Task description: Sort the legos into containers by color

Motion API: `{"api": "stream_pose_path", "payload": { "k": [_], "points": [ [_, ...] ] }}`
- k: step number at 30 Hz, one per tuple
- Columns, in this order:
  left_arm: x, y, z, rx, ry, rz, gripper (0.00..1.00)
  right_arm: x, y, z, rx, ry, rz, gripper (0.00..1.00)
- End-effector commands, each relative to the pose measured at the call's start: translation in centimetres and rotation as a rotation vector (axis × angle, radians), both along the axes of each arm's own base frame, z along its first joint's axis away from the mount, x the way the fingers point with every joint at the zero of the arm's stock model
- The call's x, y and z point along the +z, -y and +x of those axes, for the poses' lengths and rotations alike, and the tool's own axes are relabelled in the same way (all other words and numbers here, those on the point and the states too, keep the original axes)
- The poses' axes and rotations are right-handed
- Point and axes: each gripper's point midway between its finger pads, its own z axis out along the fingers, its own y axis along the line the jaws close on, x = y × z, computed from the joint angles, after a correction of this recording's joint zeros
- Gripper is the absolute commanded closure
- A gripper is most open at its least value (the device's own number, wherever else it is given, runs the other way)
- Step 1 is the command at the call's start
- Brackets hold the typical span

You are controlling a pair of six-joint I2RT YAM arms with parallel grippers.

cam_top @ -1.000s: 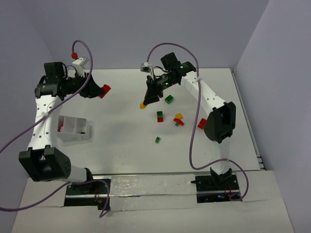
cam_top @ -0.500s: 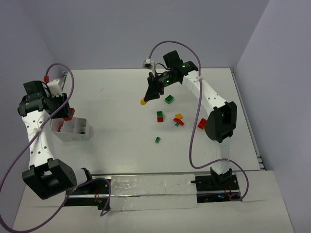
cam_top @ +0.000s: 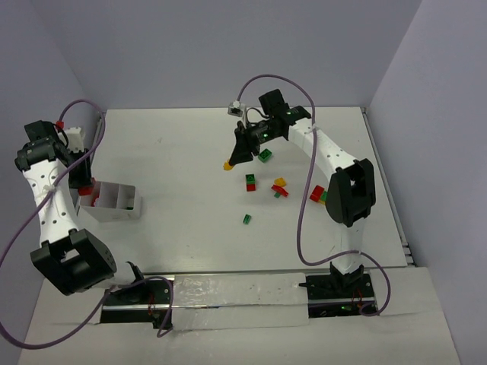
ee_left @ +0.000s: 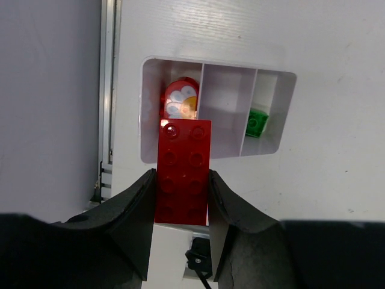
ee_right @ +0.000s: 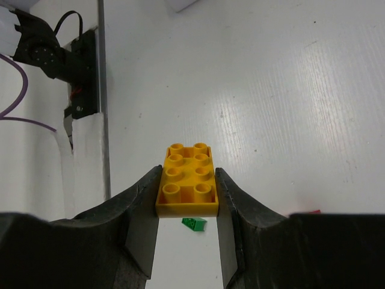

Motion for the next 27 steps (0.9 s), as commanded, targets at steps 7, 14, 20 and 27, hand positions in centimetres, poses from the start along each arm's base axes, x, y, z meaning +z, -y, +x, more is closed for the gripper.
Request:
{"api": "stream_pose_path", "payload": {
  "k": [7,14,20,27],
  "points": [
    [-0.5,-1.5,-0.1,0.002,-0.071,0.042,0.98,2.6,0.8,0.2,-0.005,0.071,0.074,1.0],
    [-1.7,-1.5,0.5,0.001,-0.088,0.017,0.91,2.3,1.0,0.4,-0.013,0.047,0.074,1.0],
    [-2.5,-1.7,1.4,0.009,-0.094,0.0,0.9,2.2,1.0,0.5,-0.018,0.036,0.073,1.0],
    [-3.2,-2.5,2.1,0.024,-0.101,0.012,0.81,2.2,1.0,0.8,-0.026,0.03,0.071,1.0]
  ]
}}
